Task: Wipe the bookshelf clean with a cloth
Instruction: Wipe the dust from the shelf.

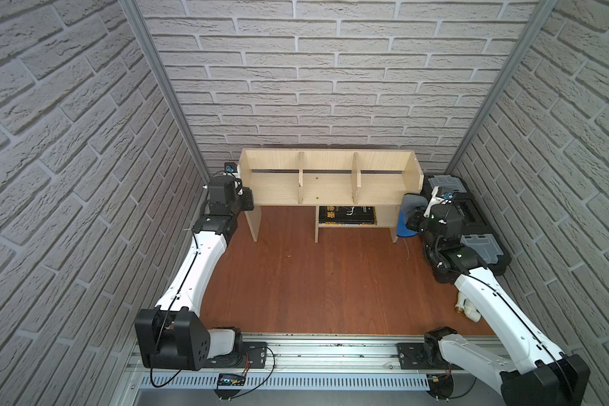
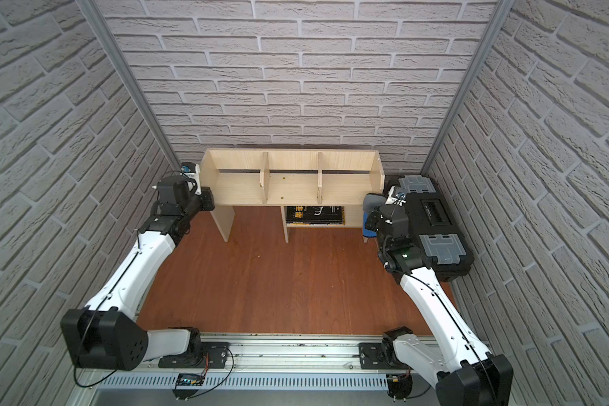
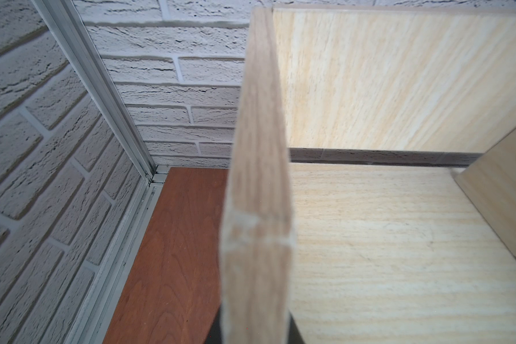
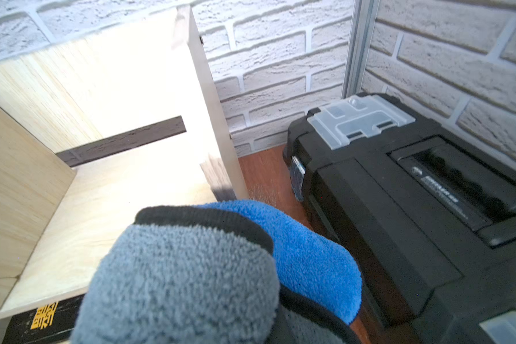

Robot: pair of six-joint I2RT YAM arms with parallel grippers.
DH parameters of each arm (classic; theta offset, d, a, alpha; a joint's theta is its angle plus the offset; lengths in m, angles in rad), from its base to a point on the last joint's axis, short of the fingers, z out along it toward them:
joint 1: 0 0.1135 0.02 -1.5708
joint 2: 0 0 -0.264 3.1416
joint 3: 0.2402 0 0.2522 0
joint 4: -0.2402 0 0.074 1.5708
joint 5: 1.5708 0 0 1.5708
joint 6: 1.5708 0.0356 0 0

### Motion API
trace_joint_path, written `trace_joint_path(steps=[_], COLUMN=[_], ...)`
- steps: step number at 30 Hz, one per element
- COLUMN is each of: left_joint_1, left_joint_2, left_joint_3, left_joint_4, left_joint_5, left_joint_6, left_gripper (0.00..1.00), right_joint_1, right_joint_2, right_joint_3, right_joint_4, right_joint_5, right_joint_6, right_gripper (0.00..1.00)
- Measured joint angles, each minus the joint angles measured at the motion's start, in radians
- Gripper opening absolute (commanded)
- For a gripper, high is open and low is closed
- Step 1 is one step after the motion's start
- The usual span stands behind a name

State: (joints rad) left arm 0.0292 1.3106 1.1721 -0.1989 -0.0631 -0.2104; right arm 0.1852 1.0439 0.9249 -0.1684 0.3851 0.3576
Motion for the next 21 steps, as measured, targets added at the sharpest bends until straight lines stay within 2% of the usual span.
trace_joint_path(steps=[9, 15, 18, 21], left_joint_1=[0.0, 0.0, 0.001, 0.001], left_joint_2=[0.0, 0.0, 0.0, 0.0], left_joint_3=[0.0, 0.0, 0.0, 0.0], left_joint_4=[0.0, 0.0, 0.0, 0.0], left_joint_5=[0.0, 0.002, 0.003, 0.003], left_joint_6=[0.0, 0.0, 0.0, 0.001], left_gripper=[0.0, 0.0, 0.0, 0.0], right_joint_1=[0.0, 0.005, 0.06, 0.168], right_joint_2=[0.167, 0.188, 0.183, 0.203], right_joint_3=[-0.236, -0.276, -0.322, -0.33], right_joint_4=[0.033, 0.08, 0.154, 0.197], right_joint_5=[-0.018, -0.091, -0.111, -0.11], right_joint_6=[0.005, 0.038, 0.063, 0.085], right_gripper=[0.03, 0.03, 0.03, 0.03])
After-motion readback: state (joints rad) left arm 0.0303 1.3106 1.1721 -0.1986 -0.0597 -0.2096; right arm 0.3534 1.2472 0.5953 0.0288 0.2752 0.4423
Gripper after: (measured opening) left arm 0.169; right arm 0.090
